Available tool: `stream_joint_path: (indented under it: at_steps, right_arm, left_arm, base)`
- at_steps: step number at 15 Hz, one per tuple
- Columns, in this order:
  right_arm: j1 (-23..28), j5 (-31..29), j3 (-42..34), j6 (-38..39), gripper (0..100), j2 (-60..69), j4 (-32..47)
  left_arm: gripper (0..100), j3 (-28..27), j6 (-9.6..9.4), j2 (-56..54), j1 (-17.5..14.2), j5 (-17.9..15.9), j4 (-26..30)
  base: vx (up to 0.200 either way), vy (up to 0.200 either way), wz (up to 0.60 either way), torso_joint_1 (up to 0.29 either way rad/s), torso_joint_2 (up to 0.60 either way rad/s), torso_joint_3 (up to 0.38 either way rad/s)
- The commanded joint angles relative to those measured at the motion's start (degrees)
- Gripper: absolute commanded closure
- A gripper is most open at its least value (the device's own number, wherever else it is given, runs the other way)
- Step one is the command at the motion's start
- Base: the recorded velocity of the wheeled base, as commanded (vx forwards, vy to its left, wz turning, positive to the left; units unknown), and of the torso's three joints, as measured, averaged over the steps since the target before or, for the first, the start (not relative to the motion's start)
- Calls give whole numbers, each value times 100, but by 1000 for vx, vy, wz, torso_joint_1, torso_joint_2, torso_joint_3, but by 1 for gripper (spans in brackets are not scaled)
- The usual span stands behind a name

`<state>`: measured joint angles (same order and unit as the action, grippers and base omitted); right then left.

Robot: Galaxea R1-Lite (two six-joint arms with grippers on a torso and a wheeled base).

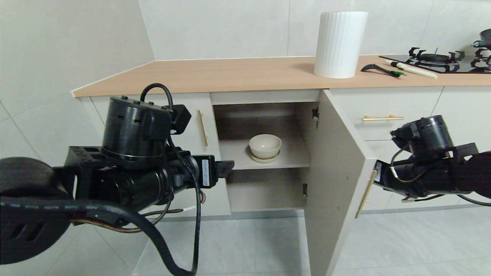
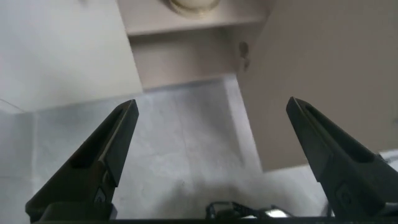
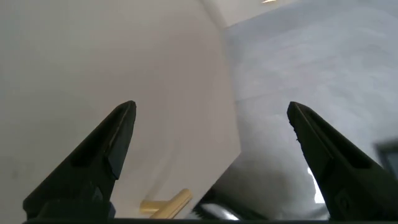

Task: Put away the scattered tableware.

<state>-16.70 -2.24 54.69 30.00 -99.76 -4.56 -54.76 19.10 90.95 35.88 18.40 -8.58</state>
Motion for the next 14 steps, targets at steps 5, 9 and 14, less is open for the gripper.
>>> stream_joint_path:
  at_steps: [5, 9, 14]
  right_arm:
    - [-870, 13, 1176, -3, 0, -1257, 8]
    - [-949, -31, 1483, 41, 0, -1564, -1]
    - [-1046, -66, 1633, 173, 0, -1767, -10]
  left_arm:
    - [0, -61, -21, -675, -441, 33, 428]
    - [0, -105, -21, -535, -512, 24, 419]
    - [0, -105, -21, -623, -555, 24, 419]
  base:
    - [0, 0, 0, 0, 0, 0]
    - [0, 0, 0, 0, 0, 0]
    - [0, 0, 0, 0, 0, 0]
